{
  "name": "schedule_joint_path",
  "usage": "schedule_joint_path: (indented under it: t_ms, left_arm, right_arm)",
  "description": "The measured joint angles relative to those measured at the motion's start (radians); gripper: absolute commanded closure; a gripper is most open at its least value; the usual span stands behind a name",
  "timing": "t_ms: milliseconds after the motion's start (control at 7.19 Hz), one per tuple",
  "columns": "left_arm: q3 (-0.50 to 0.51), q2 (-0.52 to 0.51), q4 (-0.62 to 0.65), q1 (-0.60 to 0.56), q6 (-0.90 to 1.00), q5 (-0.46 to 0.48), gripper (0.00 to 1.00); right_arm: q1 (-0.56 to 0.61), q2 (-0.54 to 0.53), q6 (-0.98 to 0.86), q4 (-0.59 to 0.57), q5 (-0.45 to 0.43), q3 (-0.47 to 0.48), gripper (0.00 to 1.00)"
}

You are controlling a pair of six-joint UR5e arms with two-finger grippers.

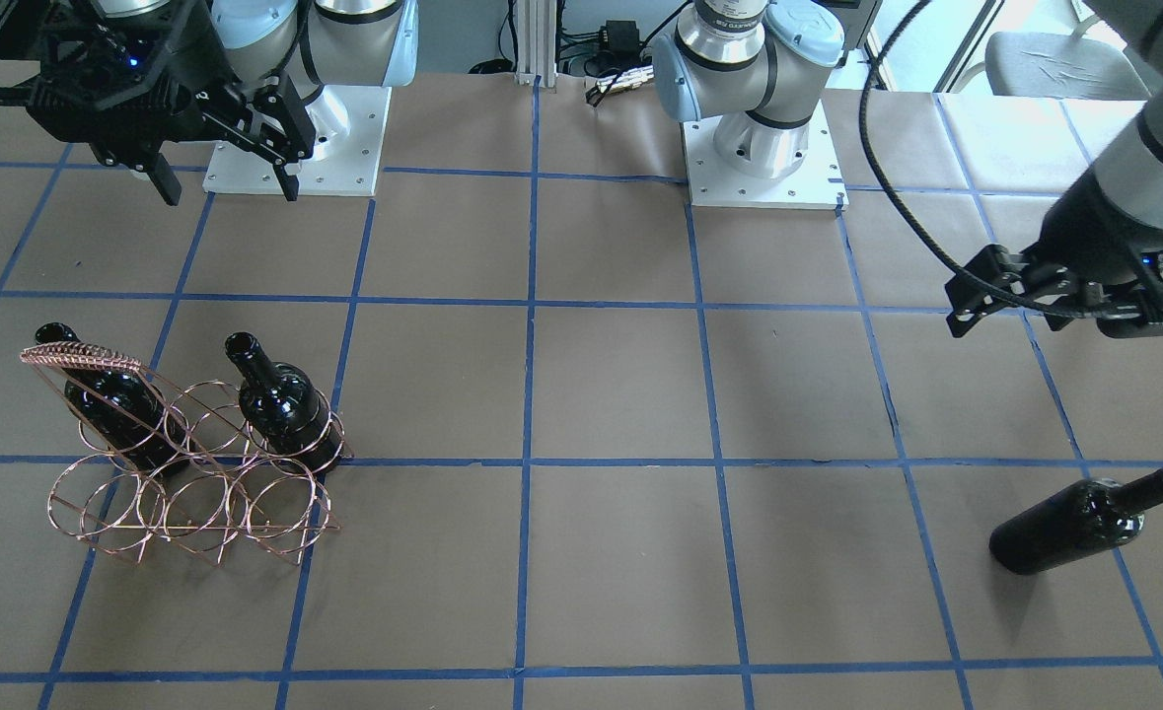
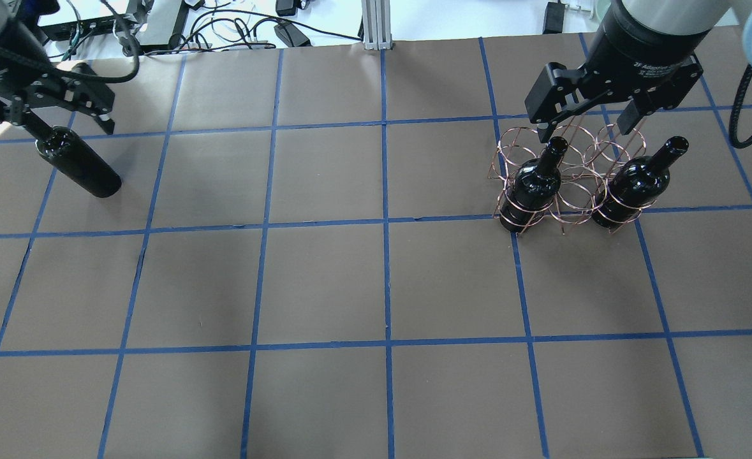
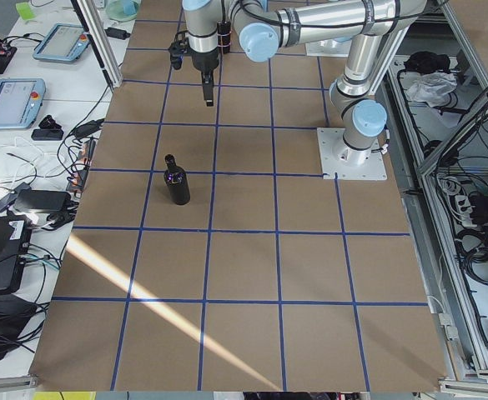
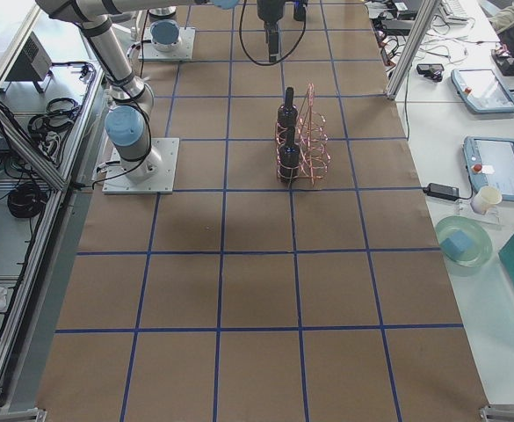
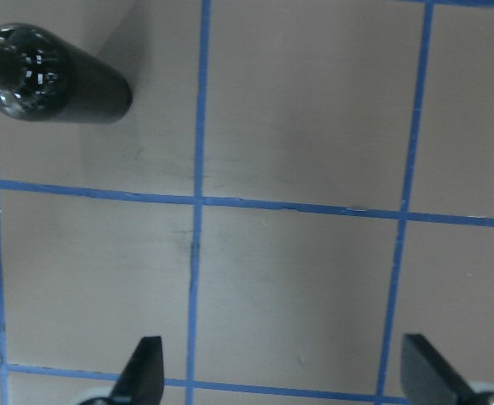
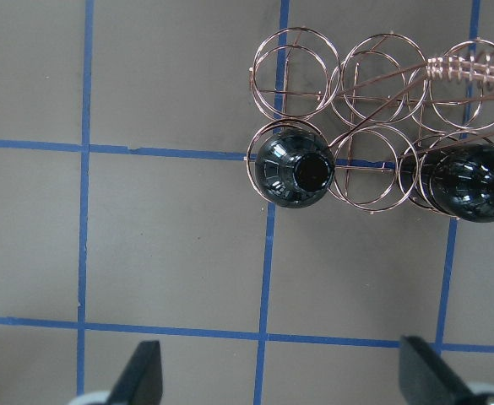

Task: Place wine into wine basket
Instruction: 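Lower the left gripper over the neck of the lying dark bottle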

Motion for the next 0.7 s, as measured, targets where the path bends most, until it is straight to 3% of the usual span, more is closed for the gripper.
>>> schedule_joint_path:
  t_ms: [417, 695]
  left_arm:
    - [0.020, -0.080, 0.085, 0.159, 0.286, 0.020, 0.00]
    - [0.076, -0.150, 0.136, 0.195, 0.352, 0.003, 0.00]
  right_arm:
    - [0.000, 0.001, 0.007, 0.004, -0.004, 0.003, 0.00]
    - [0.000, 0.000, 0.012, 0.005, 0.000, 0.005, 0.00]
